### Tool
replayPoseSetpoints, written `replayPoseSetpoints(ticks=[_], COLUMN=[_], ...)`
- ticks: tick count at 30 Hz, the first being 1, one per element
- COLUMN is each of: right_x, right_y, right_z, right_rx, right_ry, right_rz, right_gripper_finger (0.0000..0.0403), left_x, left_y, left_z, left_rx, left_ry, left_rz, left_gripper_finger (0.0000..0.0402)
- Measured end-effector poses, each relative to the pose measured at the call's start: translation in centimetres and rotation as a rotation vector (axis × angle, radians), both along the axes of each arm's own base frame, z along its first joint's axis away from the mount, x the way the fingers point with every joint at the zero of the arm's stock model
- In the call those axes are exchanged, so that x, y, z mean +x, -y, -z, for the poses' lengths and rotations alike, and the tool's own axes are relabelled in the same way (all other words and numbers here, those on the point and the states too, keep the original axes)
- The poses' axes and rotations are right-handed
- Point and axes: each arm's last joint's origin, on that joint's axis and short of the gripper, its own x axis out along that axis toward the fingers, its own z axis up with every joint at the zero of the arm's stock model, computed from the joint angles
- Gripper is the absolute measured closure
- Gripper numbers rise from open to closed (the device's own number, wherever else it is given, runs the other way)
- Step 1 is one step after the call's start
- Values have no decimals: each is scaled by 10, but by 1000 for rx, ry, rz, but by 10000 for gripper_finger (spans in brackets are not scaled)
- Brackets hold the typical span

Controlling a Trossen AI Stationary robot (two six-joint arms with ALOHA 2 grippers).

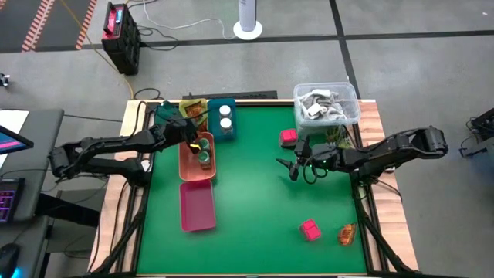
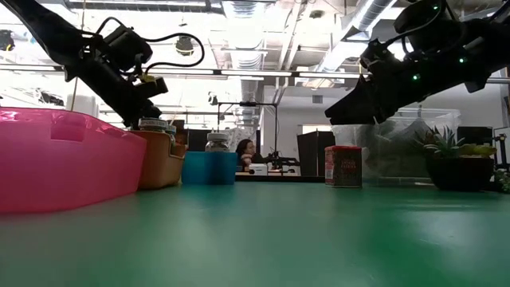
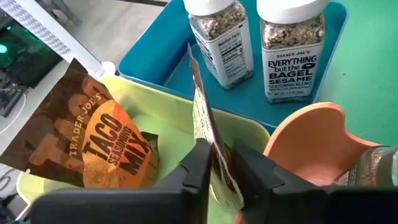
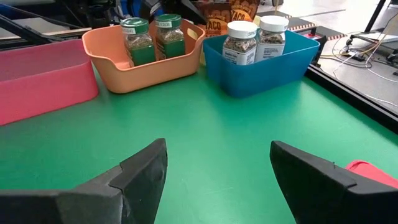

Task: Sort spices by type
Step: Put the top orange seasoning pack into the yellow bin, then put the orange seasoning pack into the yellow bin

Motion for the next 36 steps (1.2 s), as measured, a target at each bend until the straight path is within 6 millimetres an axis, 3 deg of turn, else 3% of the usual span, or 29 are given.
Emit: replayPoseSetpoints(ticks=[10,22,27,36], right_x=[0,0,0,-3], right_y=[-1,-1,-1,-1], right_z=[0,-1,-1,-2], right_rx=[0,0,0,0], right_ry=[5,7,12,-12], right_rz=[-5,-4,-4,-4], right_gripper_finger=[93,93,93,93], left_x=[3,5,13,31], left_y=[-2,-1,9,39], left_z=[-9,-43,-63,-80], left_rx=[18,103,162,123], left_ry=[6,69,111,208], left_rz=[4,32,110,236], left_gripper_finger=[273,265,265,265])
